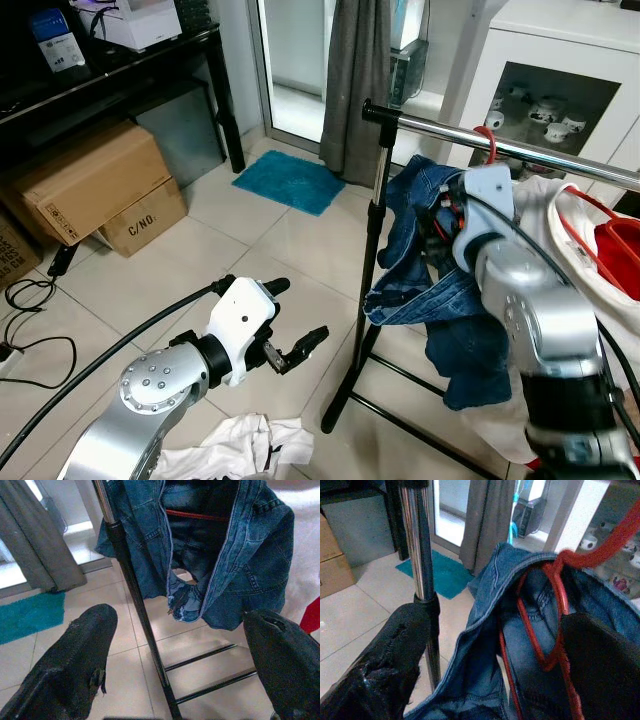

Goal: Hang hanger

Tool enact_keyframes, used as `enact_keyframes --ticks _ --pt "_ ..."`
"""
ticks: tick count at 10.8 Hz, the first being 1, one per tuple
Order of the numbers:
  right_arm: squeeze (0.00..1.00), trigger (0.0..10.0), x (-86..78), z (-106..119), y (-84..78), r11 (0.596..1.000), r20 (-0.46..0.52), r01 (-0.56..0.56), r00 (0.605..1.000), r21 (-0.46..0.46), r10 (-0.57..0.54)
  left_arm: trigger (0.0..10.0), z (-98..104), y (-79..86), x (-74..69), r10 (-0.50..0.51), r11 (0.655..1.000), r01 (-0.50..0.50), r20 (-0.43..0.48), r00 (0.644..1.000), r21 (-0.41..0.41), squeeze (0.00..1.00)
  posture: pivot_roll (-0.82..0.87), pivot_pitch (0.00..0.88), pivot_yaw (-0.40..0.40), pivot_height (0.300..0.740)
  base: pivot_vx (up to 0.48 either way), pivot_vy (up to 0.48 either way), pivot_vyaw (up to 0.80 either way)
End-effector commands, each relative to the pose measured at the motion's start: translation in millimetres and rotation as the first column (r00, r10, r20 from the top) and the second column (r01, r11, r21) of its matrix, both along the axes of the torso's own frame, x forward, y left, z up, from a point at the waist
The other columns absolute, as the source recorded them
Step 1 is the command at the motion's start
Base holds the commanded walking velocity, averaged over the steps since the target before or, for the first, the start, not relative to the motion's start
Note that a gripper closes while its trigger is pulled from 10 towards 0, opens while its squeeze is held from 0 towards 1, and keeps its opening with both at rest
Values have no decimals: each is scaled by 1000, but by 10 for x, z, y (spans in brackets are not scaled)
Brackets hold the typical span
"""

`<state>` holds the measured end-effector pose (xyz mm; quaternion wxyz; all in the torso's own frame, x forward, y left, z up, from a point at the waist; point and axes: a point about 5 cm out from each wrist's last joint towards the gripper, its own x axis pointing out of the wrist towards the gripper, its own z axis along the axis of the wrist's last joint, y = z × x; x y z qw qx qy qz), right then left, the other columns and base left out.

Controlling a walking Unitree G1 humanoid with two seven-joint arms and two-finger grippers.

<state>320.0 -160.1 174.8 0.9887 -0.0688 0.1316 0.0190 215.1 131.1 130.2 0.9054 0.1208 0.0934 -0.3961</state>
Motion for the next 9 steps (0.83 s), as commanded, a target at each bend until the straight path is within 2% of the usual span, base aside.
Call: enact_keyframes --ticks 1,2,3,4,5,6,7,8,9 --pt "0 10000 47 -2 -53 999 -4 41 999 1 -41 10000 30 -24 -32 -25 1000 25 12 1000 -3 0 12 0 27 740 0 0 0" --pt "0 7608 94 -10 -91 998 -8 68 998 5 -68 10000 29 -28 -31 -30 1000 30 10 999 -4 0 9 0 31 740 0 0 0" --pt "0 3451 133 -23 -117 997 -17 81 997 11 -81 10000 29 -34 -33 -37 999 37 8 999 -4 0 8 0 33 740 0 0 0" --pt "0 902 175 -51 -162 996 -33 94 995 9 -94 10000 29 -44 -38 -50 999 50 5 999 -4 0 9 0 33 740 0 0 0" --pt "0 2588 191 -39 -203 995 -33 99 995 7 -99 10000 30 -50 -45 -56 998 56 3 998 -3 0 9 0 33 740 0 0 0" --pt "0 5412 198 -17 -212 996 -29 92 995 3 -92 10000 28 -57 -56 -62 998 62 0 998 -2 0 9 0 31 740 0 0 0" --pt "0 10000 182 -7 -202 998 -33 68 997 -7 -68 10000 27 -56 -58 -63 998 63 -1 998 -1 0 9 0 31 740 0 0 0" --pt "0 10000 167 -2 -223 998 -34 64 997 -8 -64 10000 28 -54 -56 -62 998 62 -2 998 2 0 13 0 26 740 0 0 0" --pt "51 10000 135 33 -278 998 -24 65 998 -6 -65 10000 32 -47 -52 -63 998 63 -1 998 5 0 11 0 30 740 0 0 0"
